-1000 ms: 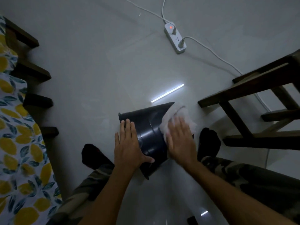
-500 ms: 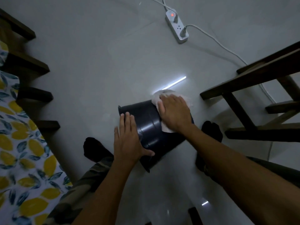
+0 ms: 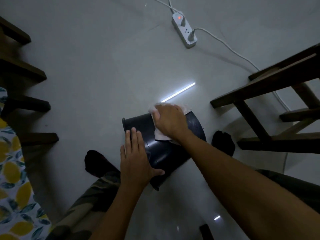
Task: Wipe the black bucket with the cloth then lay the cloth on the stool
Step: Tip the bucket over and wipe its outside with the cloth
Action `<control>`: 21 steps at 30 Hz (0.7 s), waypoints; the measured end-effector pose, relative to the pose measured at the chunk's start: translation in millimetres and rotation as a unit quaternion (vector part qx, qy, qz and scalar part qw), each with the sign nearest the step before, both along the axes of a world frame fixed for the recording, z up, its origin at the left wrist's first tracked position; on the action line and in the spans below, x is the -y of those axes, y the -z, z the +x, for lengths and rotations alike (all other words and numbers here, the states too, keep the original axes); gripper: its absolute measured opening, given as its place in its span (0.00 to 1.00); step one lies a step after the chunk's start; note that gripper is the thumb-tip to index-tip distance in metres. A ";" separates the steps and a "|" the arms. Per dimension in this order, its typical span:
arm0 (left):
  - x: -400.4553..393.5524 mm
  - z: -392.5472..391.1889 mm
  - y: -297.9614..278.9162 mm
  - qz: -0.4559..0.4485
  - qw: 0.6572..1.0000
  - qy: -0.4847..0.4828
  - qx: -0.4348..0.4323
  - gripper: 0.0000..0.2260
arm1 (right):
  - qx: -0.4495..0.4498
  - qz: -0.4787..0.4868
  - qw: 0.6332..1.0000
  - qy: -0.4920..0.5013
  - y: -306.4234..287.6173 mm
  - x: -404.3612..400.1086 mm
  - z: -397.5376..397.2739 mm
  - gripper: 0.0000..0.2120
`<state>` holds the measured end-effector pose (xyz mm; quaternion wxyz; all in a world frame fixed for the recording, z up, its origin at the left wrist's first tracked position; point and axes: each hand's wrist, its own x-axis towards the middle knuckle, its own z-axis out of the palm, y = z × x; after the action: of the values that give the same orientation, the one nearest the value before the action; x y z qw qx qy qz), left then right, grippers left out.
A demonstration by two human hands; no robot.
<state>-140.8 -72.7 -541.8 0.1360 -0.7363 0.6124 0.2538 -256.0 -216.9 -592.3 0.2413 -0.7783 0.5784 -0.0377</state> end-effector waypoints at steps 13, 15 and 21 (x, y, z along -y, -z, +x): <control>17.9 13.6 4.6 0.004 1.000 0.004 -0.022 0.73 | 0.005 -0.075 0.987 -0.139 26.2 -157.9 -79.0 0.28; 17.4 13.6 6.0 0.009 1.000 0.013 -0.013 0.72 | -0.015 -0.071 0.992 -0.101 16.3 -110.7 -62.6 0.28; 13.5 4.0 2.5 0.010 1.000 -0.013 0.004 0.73 | 0.007 0.120 0.969 0.214 4.1 32.3 -52.7 0.22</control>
<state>-136.8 -86.2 -544.3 0.1419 -0.7440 0.5995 0.2586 -308.7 -249.2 -596.4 0.3239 -0.6015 0.7299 -0.0241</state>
